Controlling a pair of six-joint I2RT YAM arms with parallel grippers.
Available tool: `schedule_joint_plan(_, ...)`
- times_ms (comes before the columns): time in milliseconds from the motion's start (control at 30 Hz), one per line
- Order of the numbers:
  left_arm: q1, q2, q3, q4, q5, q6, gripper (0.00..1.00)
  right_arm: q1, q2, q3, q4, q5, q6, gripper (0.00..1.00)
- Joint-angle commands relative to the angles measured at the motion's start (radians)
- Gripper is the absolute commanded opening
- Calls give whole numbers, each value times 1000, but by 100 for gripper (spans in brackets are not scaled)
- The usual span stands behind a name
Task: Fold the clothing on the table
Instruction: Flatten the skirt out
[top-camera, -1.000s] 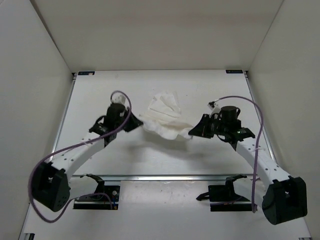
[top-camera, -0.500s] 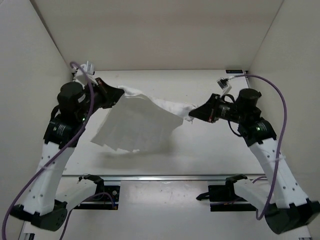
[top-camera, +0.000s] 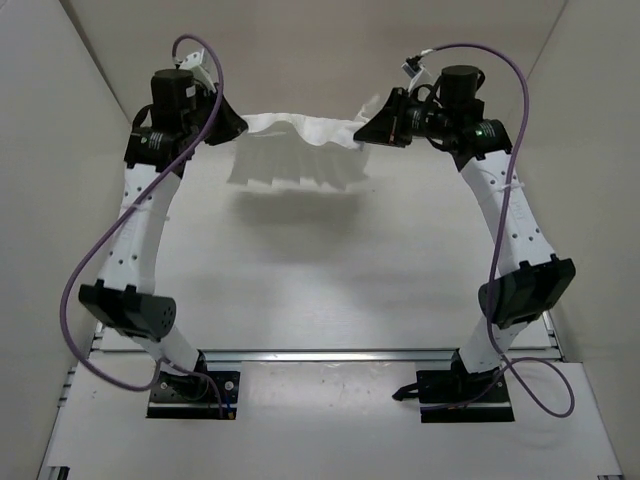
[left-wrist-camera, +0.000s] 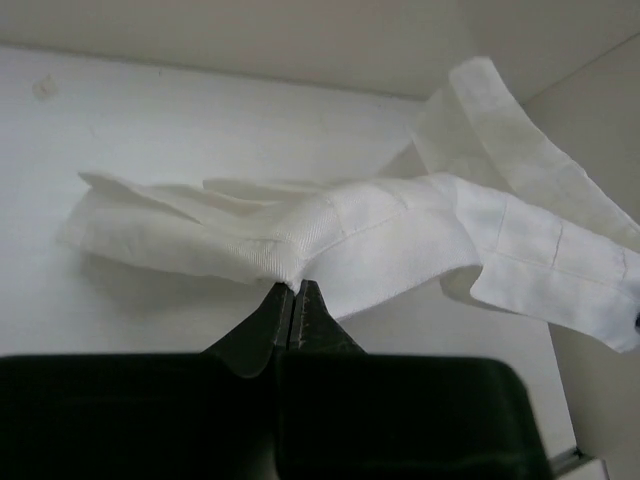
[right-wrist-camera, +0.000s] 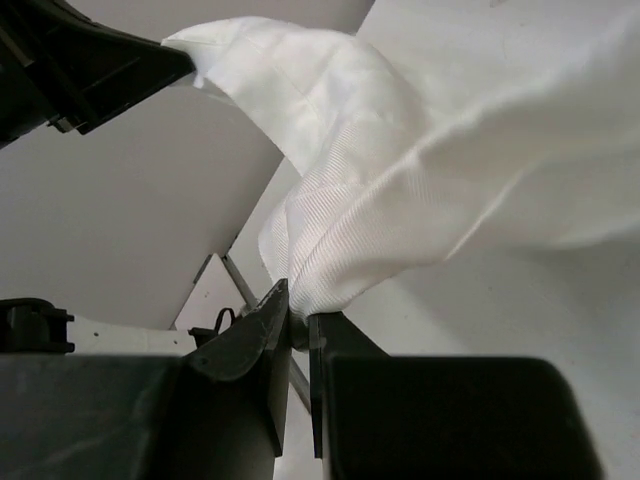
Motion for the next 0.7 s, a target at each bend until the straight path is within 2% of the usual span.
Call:
schedule_joint_plan(0, -23, -146, -111, 32, -5, 22, 0, -33, -81, -111, 54, -38, -6, 0)
schedule_joint_plan(167, -46, -249, -587, 236, 17, -24, 0, -56, -134, -559, 271, -25, 25, 0)
schedule_joint_plan(300, -115, -301, -901, 362, 13, -61, 2, -58, -189, -871, 408, 107, 109, 1)
schedule_joint_plan(333, -126, -309, -997, 389, 32, -63, 12, -44, -209, -971, 458, 119, 119, 15)
schedule_joint_plan(367, -129, -328, -1084, 423, 56, -70, 43, -35, -229, -1048, 474, 147, 125, 30)
schedule_joint_plan(400, -132, -343, -1129, 437, 68, -67, 51, -23, -255, -1084, 479, 197, 119, 35)
schedule_joint_plan(467, -127, -413, -1264, 474, 58, -86, 53, 16, -306, -1181, 470, 273, 103, 47)
schedule_joint_plan(533, -132, -459, -1321, 472, 47, -92, 62, 40, -344, -1215, 453, 368, 84, 50)
schedule_joint_plan(667, -132, -516, -1418, 465, 12, -96, 65, 62, -343, -1245, 393, 446, 31, 52)
